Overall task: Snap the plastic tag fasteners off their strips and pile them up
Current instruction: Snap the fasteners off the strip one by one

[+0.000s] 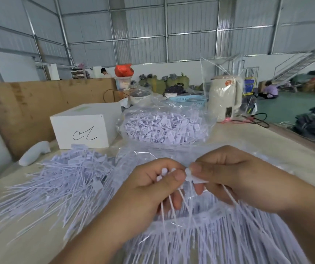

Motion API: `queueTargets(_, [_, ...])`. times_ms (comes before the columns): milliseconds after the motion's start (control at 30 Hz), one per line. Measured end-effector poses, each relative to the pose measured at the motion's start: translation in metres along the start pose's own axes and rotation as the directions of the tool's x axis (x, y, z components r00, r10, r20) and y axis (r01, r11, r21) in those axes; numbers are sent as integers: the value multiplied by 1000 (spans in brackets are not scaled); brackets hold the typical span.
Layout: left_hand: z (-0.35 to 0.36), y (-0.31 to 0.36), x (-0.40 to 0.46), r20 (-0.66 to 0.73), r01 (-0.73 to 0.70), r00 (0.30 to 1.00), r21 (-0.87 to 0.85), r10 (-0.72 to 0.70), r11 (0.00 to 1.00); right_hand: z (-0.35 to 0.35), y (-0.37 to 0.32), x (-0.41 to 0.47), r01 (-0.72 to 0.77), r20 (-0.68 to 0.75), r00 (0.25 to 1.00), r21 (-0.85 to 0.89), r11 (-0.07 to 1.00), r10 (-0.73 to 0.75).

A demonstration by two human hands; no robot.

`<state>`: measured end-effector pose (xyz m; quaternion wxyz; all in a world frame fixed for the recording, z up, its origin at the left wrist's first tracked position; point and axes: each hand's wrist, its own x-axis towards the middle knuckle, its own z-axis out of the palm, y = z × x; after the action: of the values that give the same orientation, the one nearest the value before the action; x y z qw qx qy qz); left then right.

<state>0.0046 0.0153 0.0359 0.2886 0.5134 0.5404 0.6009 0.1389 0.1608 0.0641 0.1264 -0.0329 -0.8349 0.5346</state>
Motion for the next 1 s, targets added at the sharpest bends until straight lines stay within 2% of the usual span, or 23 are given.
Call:
queueTargets(133, [0, 0, 0, -20, -27, 999, -8, 27, 1000, 2, 2, 1, -15, 2, 1000, 51, 999, 15])
queueTargets(267, [-5, -5, 1, -28, -56, 998, -44, 54, 997, 8, 9, 4, -52, -5, 999, 19, 998, 52])
queueTargets(467, [-23, -4, -1, 144, -37, 988, -87, 49, 996, 22, 19, 12, 157, -187, 972, 53, 986, -145])
queueTargets(567, [-23, -4, 0, 86, -52, 995, 34, 49, 998, 30, 23, 15, 173, -237, 958, 28, 984, -162])
queueTargets(633, [-23, -3, 1, 58, -69, 996, 53, 65, 996, 28, 23, 15, 142, -178, 975, 26, 989, -135])
queueTargets(700, [-25, -2, 1, 78, -81, 994, 61, 76, 995, 21, 21, 12, 51, -2, 999, 9, 999, -51])
queueTargets(767, [-25, -1, 0, 147, -68, 988, 72, 56, 995, 15, 19, 8, -28, 130, 991, 22, 999, 25])
queueTargets(833, [-25, -1, -1, 225, -26, 974, 67, 11, 997, 11, 16, 6, -36, 148, 989, 21, 999, 32])
queueTargets(900, [-25, -4, -1, 211, -1, 977, 59, -12, 998, 10, 14, 6, -9, 81, 997, 10, 1000, 8])
queueTargets(1000, [-18, -8, 3, 47, -22, 999, -3, 22, 1000, 17, 18, 11, 44, -151, 987, -67, 997, -54])
